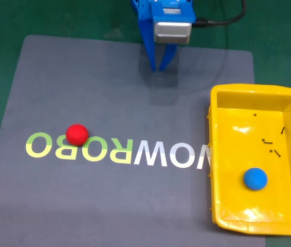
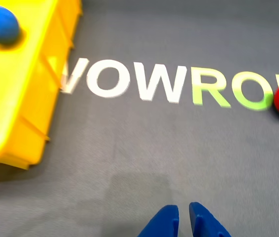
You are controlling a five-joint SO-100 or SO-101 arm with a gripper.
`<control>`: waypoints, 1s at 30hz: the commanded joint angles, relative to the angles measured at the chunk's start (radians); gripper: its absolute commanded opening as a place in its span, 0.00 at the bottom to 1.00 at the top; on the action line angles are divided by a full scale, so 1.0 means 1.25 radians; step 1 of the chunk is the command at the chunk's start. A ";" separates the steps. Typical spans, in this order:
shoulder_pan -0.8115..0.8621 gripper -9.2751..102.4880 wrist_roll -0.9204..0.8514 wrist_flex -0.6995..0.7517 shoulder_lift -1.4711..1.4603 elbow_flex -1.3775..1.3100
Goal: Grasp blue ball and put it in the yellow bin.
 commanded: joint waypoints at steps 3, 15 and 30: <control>0.028 0.08 -0.010 -0.007 0.011 0.034; 0.053 0.08 -0.022 -0.016 0.011 0.152; 0.070 0.08 -0.009 0.098 0.011 0.190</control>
